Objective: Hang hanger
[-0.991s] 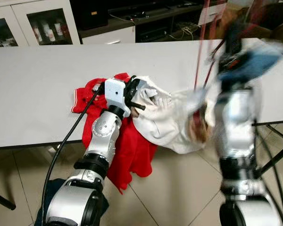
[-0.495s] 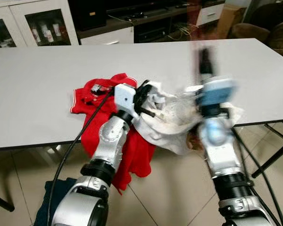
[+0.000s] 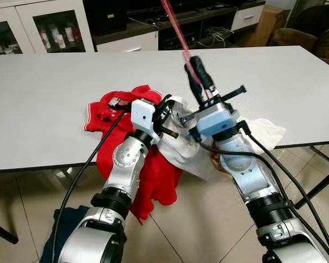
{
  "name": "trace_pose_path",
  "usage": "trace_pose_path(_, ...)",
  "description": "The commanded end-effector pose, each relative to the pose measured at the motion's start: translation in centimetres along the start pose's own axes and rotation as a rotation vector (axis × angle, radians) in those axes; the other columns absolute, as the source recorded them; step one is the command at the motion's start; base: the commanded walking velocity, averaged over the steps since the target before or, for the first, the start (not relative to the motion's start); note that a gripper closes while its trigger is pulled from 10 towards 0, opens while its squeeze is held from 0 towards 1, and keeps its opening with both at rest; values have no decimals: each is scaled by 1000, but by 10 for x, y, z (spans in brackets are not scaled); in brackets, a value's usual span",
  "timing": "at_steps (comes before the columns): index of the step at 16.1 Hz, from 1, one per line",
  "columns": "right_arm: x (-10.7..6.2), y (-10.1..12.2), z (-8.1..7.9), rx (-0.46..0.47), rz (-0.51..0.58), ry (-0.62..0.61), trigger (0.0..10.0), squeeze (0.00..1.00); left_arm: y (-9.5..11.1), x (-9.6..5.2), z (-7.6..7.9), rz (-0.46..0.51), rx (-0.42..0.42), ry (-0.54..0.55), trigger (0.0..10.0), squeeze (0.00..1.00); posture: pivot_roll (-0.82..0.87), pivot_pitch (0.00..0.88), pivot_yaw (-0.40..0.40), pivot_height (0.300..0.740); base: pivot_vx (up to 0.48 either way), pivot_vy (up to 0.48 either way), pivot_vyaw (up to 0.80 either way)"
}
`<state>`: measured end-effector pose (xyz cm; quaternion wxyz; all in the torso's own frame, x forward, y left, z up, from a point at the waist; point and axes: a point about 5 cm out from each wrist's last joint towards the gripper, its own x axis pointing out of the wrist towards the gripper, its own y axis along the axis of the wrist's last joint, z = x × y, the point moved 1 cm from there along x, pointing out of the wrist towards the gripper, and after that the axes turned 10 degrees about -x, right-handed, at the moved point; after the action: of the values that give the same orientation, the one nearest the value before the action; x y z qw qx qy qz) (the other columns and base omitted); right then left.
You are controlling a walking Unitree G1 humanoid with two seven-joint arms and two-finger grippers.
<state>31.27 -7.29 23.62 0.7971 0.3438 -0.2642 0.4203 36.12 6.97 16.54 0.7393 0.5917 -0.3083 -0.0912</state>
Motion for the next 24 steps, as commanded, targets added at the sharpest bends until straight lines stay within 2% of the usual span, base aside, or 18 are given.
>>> trace_pose_path(1,7,4,3,-73,55,-4,0,0,3,2,2,7,6,-20,0,0,16,14,8,740,0,0,0)
trace_pose_path(3,13,3,7,-158,76,-44,0,0,2,1,2,2,4,-20,0,0,15,14,9,740,0,0,0)
trace_pose_path(4,14,1,8,-161,61,-70,0,0,2,1,3,1,3,-21,0,0,15,13,8,740,0,0,0)
trace_pose_path(5,15,-4,11,-151,9,-136,0,0,1,1,4,1,0,-25,0,0,16,13,8,740,0,0,0)
trace_pose_path(8,11,-27,25,-10,-209,-377,0,0,2,2,6,6,-8,-26,0,0,23,14,2,740,0,0,0)
trace_pose_path(9,7,-41,37,61,-317,-494,0,0,2,1,6,8,-10,-22,0,0,23,14,3,740,0,0,0)
trace_pose_path(11,3,-53,53,152,-404,-612,0,0,2,1,5,8,-11,-20,0,0,24,15,5,740,0,0,0)
trace_pose_path(12,-1,-65,62,295,-489,-720,0,0,2,0,4,6,-12,-18,0,0,24,15,5,740,0,0,0)
trace_pose_path(13,-3,-69,64,349,-517,-755,0,0,2,0,4,6,-12,-17,0,0,21,15,6,740,0,0,0)
trace_pose_path(15,-16,-89,78,627,-622,-949,0,0,2,0,4,7,-14,-18,0,0,20,14,8,740,0,0,0)
trace_pose_path(17,-18,-95,94,966,-524,-1081,0,0,2,1,5,7,-16,-24,0,0,15,12,13,740,0,0,0)
trace_pose_path(19,-18,-95,98,1087,-449,-1096,0,0,2,1,6,4,-17,-26,0,0,13,11,15,740,0,0,0)
trace_pose_path(20,-22,-96,103,1170,-369,-1102,0,0,2,2,6,3,-17,-31,0,0,16,10,17,740,0,0,0)
trace_pose_path(21,-24,-96,105,1184,-350,-1099,0,0,2,2,6,3,-17,-32,0,0,16,10,17,740,0,0,0)
trace_pose_path(23,-27,-88,111,1196,-236,-987,0,0,4,3,7,9,-26,-39,0,0,26,12,20,740,0,0,0)
trace_pose_path(24,-27,-86,111,1201,-218,-975,0,0,5,2,7,12,-33,-42,0,0,27,12,21,740,0,0,0)
